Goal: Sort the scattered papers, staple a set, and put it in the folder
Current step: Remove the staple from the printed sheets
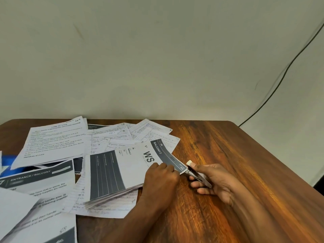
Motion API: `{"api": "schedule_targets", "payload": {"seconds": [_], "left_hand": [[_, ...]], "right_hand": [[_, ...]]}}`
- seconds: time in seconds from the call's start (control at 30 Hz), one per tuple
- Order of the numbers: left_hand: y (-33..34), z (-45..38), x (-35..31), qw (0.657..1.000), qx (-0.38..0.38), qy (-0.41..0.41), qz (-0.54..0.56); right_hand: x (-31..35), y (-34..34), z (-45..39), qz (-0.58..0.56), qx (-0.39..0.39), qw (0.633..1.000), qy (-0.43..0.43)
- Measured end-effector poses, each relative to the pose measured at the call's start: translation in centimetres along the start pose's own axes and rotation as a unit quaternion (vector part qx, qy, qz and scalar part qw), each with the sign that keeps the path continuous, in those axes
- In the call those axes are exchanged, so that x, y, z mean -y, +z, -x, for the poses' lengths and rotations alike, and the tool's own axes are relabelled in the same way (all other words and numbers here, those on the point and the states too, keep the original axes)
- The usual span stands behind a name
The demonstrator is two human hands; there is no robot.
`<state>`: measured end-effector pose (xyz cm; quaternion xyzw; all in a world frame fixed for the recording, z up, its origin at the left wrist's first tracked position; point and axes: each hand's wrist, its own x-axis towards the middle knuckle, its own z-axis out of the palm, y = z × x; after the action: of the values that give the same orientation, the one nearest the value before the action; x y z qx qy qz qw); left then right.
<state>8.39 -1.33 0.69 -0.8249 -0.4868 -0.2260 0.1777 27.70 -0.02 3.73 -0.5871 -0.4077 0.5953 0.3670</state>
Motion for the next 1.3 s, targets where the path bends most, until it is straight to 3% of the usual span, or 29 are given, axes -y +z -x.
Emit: {"api": "schedule_targets", "payload": {"seconds": [0.83, 1.3], "left_hand": [[0.2, 0.1, -0.4, 0.998, -0.035, 0.053, -0.019], [0.3, 0.1, -0.3, 0.998, -0.048, 0.041, -0.002]], "right_hand": [[0.4, 1.0, 1.3, 0.021, 0.027, 0.999, 0.019], [-0.1, 1.0, 0.5, -0.06, 0.032, 0.996, 0.061]]}}
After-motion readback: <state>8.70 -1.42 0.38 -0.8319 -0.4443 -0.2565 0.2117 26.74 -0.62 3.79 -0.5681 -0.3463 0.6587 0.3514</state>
